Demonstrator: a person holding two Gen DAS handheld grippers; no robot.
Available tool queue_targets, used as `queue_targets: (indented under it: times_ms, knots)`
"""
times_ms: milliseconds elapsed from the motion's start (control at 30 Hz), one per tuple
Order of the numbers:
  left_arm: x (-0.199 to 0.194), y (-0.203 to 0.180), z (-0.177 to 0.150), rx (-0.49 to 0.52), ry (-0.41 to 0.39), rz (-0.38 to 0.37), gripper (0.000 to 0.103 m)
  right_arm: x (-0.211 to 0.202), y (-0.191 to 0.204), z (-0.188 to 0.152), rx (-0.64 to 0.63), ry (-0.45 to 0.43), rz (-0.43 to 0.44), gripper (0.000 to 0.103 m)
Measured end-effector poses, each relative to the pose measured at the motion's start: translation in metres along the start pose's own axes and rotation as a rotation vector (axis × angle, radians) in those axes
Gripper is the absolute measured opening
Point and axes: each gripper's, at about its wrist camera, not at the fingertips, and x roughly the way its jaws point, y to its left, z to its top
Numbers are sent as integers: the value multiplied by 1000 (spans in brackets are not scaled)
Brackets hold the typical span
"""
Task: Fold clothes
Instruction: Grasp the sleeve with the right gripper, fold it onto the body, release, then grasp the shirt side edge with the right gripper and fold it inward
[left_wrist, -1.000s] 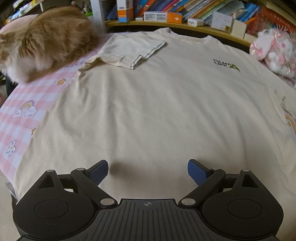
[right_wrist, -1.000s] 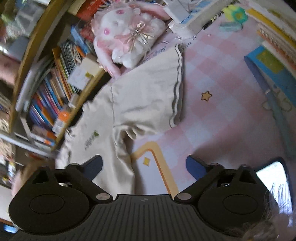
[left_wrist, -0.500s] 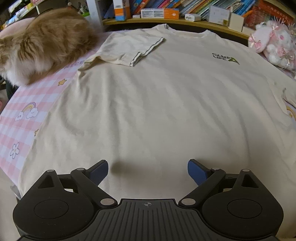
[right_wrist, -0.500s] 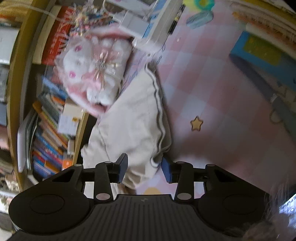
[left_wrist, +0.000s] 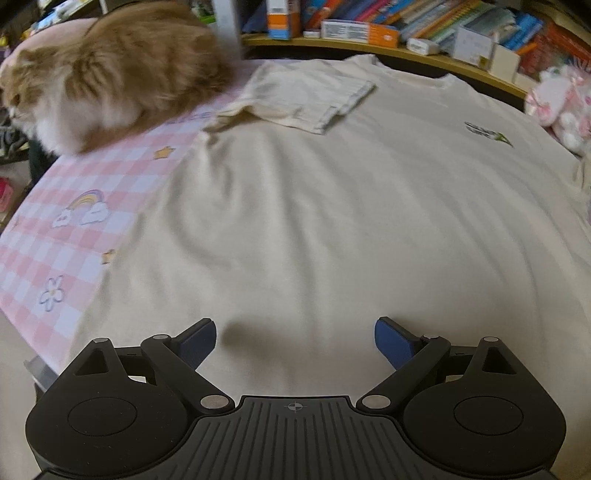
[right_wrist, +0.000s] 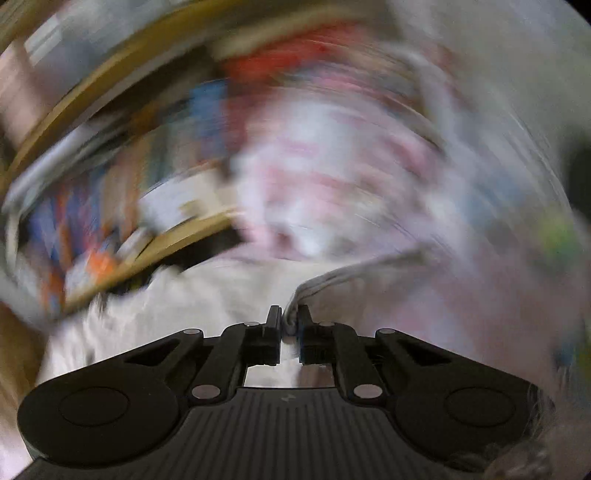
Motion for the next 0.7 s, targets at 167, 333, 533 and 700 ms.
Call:
queue_targets:
  times_ms: [167,333,533,700]
  knots:
    - [1,25,3,-42,-6,16,95,42,122,-37,-577,191,132,8]
    - [3,42,2,-64,-1,20,95,55,149,-85,-617,249,190,41]
    - [7,55,1,-68,5,21,95,58,130,-64,-384,213,248,52]
    - [8,63,1,-66,8,30,95,86,130,-25,-274,159,143,52]
